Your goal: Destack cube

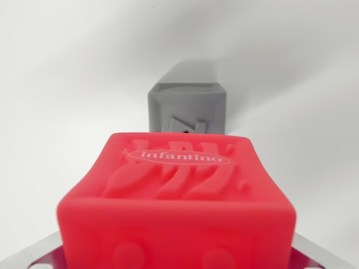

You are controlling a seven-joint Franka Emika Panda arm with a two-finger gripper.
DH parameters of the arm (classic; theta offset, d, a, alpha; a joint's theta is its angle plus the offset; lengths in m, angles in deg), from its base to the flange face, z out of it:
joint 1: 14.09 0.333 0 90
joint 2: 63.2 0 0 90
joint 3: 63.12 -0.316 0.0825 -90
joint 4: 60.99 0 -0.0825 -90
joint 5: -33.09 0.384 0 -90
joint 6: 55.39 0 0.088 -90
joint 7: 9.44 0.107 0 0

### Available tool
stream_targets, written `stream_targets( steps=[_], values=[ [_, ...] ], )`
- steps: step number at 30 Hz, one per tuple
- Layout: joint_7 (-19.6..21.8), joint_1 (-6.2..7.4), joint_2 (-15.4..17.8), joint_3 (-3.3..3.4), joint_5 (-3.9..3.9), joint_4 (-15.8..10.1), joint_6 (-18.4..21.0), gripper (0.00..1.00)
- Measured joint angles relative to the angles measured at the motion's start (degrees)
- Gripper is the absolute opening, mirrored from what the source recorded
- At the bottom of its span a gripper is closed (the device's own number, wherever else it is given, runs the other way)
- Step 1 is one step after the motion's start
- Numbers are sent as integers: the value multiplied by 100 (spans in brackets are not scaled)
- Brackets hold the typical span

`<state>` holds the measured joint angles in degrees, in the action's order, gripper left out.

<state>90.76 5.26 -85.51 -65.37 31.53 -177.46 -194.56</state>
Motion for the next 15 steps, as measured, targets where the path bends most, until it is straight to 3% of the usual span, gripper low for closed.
stream_targets(
  steps=[15],
  values=[
    [-475, -222, 165, 1, 4, -340, -117, 0]
  ],
)
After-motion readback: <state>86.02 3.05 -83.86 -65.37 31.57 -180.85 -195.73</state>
